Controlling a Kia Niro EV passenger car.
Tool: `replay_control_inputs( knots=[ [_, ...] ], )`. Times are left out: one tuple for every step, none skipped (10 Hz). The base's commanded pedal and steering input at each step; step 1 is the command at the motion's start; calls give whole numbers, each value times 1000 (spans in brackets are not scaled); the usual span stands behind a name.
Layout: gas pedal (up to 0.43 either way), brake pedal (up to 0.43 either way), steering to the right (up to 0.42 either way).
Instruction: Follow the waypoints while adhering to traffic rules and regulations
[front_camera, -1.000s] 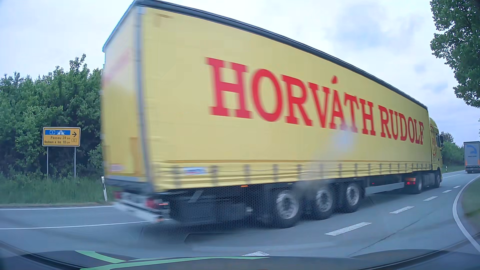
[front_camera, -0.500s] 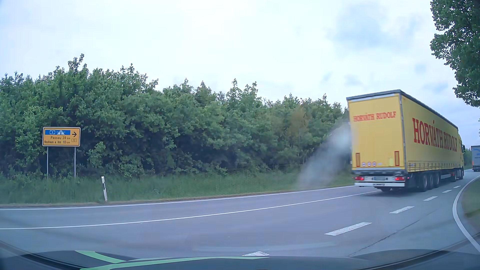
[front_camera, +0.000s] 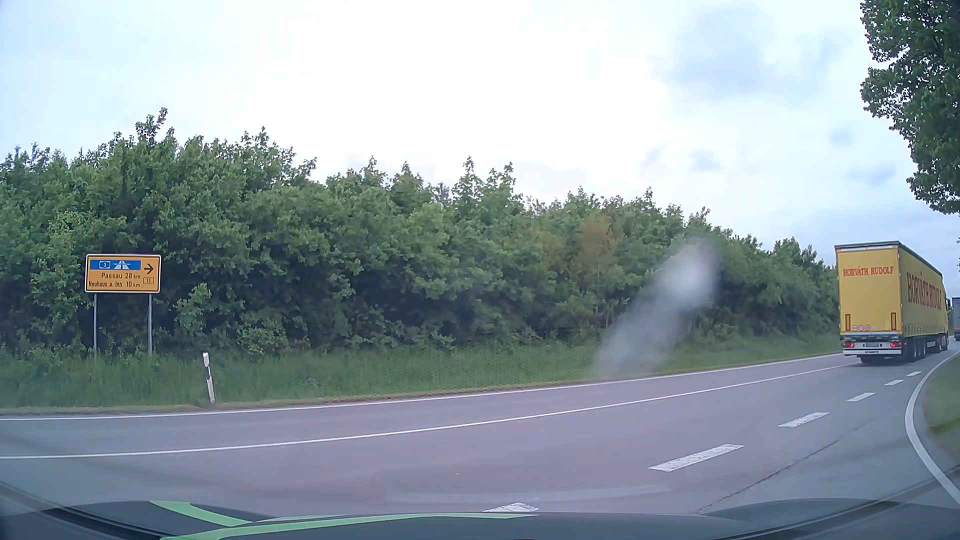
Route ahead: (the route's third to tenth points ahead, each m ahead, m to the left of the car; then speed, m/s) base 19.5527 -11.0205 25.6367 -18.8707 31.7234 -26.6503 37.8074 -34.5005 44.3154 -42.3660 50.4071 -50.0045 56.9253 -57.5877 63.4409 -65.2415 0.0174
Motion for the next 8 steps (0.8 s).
replay_control_inputs(
  knots=[
    [0, 250, 125],
    [0, 250, 124],
    [0, 250, 125],
    [0, 256, 124],
    [0, 250, 124],
    [0, 256, 124],
    [0, 250, 124],
    [0, 256, 124]
  ],
)
